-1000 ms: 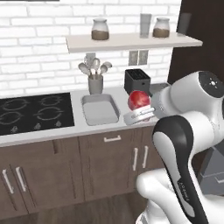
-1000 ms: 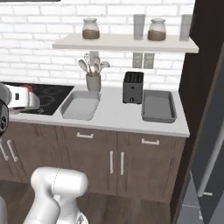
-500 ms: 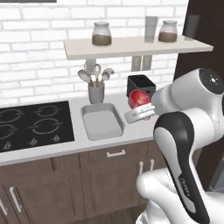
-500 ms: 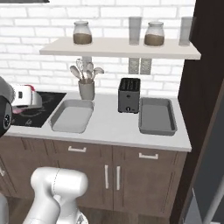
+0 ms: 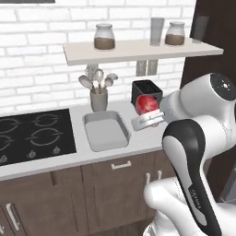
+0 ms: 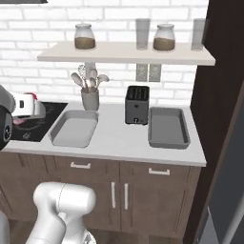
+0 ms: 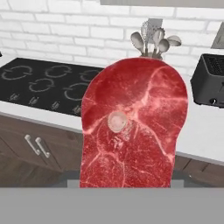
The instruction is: Place one potato and one steak in each tupperware on the nearby counter, to pack two identical lunches.
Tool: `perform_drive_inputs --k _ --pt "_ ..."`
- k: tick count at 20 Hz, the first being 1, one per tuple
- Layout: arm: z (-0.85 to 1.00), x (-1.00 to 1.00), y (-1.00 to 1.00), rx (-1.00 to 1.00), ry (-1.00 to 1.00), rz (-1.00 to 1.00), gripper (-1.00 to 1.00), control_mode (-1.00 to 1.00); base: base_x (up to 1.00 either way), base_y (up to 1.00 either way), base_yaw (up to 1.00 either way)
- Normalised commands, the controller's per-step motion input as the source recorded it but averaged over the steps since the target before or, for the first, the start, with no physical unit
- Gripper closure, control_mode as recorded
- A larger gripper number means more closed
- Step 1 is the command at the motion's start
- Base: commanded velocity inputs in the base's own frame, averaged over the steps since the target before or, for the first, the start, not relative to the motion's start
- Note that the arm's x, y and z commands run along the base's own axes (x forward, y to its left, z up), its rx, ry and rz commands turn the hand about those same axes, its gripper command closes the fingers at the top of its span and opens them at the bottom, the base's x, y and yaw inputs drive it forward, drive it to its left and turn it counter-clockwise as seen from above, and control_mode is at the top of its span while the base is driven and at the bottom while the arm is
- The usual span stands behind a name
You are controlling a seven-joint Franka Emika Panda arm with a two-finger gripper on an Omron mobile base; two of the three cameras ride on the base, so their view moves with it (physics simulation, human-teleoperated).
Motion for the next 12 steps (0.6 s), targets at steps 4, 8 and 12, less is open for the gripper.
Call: perform_drive_inputs --k 4,8,12 --pt "0.00 0.00 0.00 0.00 0.00 0.00 1.00 1.00 0.13 0.03 -0.18" --pt "0.00 0.00 0.00 0.00 0.00 0.00 1.00 1.00 0.00 0.31 -0.30" --pt "0.00 0.00 0.00 0.00 0.00 0.00 1.00 1.00 0.00 0.63 -0.22"
